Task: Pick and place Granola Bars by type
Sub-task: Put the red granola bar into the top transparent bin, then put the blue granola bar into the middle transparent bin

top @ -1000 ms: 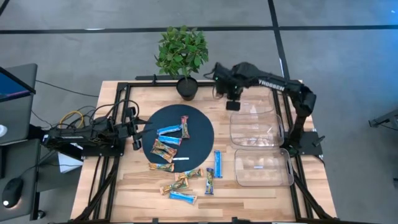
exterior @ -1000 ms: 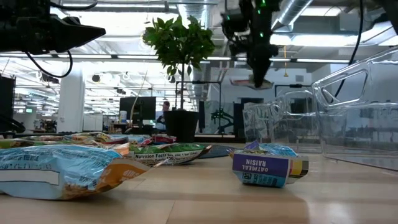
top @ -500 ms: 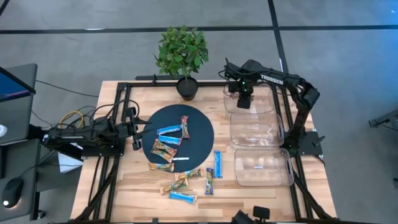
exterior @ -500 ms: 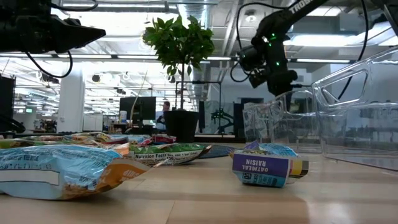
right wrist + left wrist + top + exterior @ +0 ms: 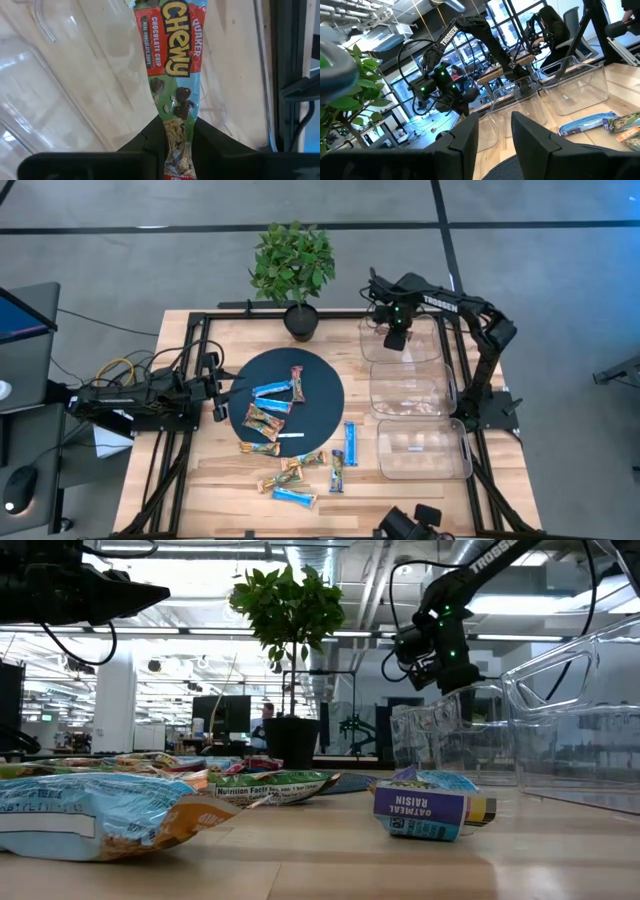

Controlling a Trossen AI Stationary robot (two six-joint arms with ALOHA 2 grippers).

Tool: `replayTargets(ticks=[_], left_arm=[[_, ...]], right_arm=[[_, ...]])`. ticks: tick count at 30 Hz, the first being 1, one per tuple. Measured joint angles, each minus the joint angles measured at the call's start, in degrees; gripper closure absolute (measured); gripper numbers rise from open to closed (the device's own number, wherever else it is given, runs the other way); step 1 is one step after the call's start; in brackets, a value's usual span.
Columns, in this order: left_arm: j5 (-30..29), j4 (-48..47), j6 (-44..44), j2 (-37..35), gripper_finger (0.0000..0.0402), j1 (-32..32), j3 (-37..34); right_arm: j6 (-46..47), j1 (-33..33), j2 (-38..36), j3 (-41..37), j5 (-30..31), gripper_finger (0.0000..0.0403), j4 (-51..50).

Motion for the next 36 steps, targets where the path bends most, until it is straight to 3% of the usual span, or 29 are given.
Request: replayTargets(ticks=[10, 19, 24, 28, 30, 36], left_arm=[[0.0, 0.29, 0.31, 0.0, 0.029, 0.0, 0.0], [0.0, 0.44, 0.59, 0.01, 0.029, 0.0, 0.0], [0.0, 0.44, 0.59, 0.0, 0.029, -0.01, 0.0], [0.02, 0.44, 0.59, 0.01, 0.029, 0.0, 0.0], [0.0, 0.44, 0.59, 0.02, 0.029, 0.01, 0.0], [0.06, 0.63, 0.59, 0.01, 0.029, 0.0, 0.0]], right_arm=[[0.73, 0.25, 0.0, 0.09, -0.06, 0.0284, -0.72], [-1.48, 4.06, -6.94, 1.93, 0.03, 0.029, 1.74], [-2.2, 11.12, -14.18, 1.99, -1.31, 0.0295, 5.92], [-3.5, 19.17, -18.02, 2.01, -11.32, 0.0295, 9.73], [-4.16, 23.93, -18.45, 2.01, -14.38, 0.0295, 11.26], [-4.24, 36.64, -16.23, 2.01, -14.62, 0.0295, 15.45]])
